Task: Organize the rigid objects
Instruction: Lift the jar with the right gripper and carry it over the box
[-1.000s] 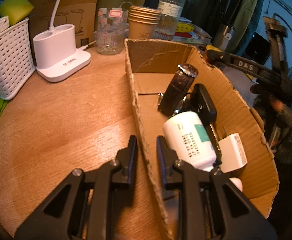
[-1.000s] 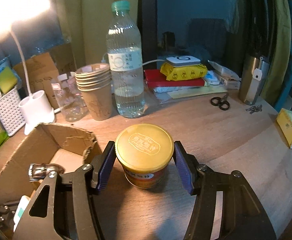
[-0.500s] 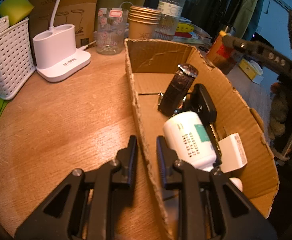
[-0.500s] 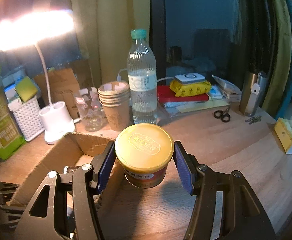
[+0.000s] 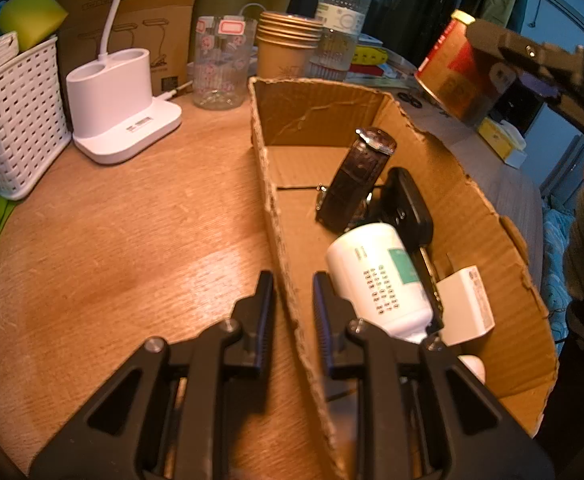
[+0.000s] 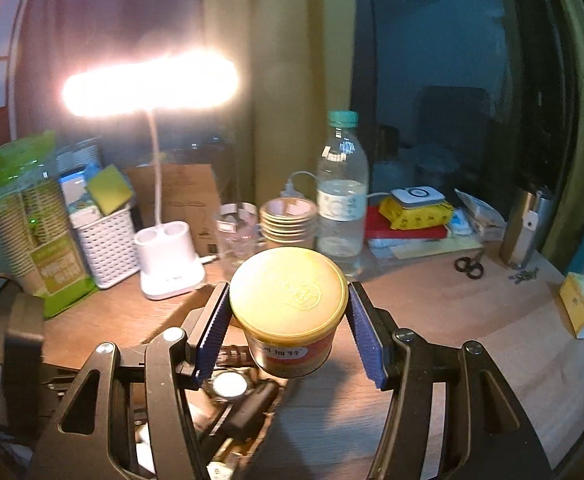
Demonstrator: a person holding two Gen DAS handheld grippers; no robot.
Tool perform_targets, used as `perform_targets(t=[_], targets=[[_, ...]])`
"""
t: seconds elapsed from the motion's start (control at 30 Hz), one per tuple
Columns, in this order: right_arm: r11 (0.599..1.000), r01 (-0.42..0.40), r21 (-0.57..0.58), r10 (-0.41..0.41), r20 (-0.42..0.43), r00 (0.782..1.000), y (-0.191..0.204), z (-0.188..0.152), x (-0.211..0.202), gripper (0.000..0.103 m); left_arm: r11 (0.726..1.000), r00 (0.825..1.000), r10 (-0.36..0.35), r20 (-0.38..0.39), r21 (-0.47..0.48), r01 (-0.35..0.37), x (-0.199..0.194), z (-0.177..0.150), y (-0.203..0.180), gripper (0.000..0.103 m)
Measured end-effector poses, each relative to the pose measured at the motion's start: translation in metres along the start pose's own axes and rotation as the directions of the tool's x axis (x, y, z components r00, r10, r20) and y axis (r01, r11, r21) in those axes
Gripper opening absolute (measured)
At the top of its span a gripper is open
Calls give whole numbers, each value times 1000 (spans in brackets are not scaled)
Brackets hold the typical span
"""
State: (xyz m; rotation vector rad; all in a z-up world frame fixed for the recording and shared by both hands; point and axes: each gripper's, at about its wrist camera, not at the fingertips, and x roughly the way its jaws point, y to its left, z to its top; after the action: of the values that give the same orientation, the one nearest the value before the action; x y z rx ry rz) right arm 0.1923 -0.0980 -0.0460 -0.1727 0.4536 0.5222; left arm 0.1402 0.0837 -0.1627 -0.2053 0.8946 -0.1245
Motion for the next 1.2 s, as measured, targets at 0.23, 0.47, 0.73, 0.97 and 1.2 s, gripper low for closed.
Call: perform_targets(t=[0.23, 0.47, 0.73, 0.97, 1.2], targets=[[998, -45, -50, 45, 2, 999, 22, 0, 0, 61, 1000, 1000, 0, 0, 0, 0, 0, 0, 0, 21], [994, -81, -76, 80, -15, 997, 38, -3, 6, 61, 1000, 1000, 0, 0, -1, 0, 0, 0, 1, 21], [991, -103, -90, 101, -32, 994, 42, -4, 10, 61, 1000, 1000, 0, 0, 0, 0, 0, 0, 0, 21], [985, -124, -119, 118, -53, 992, 49, -4, 23, 61, 1000, 1000, 0, 0, 0, 0, 0, 0, 0, 21], [975, -173, -138, 159, -107, 981, 59, -11, 33, 61, 1000, 1000, 0, 0, 0, 0, 0, 0, 0, 21]])
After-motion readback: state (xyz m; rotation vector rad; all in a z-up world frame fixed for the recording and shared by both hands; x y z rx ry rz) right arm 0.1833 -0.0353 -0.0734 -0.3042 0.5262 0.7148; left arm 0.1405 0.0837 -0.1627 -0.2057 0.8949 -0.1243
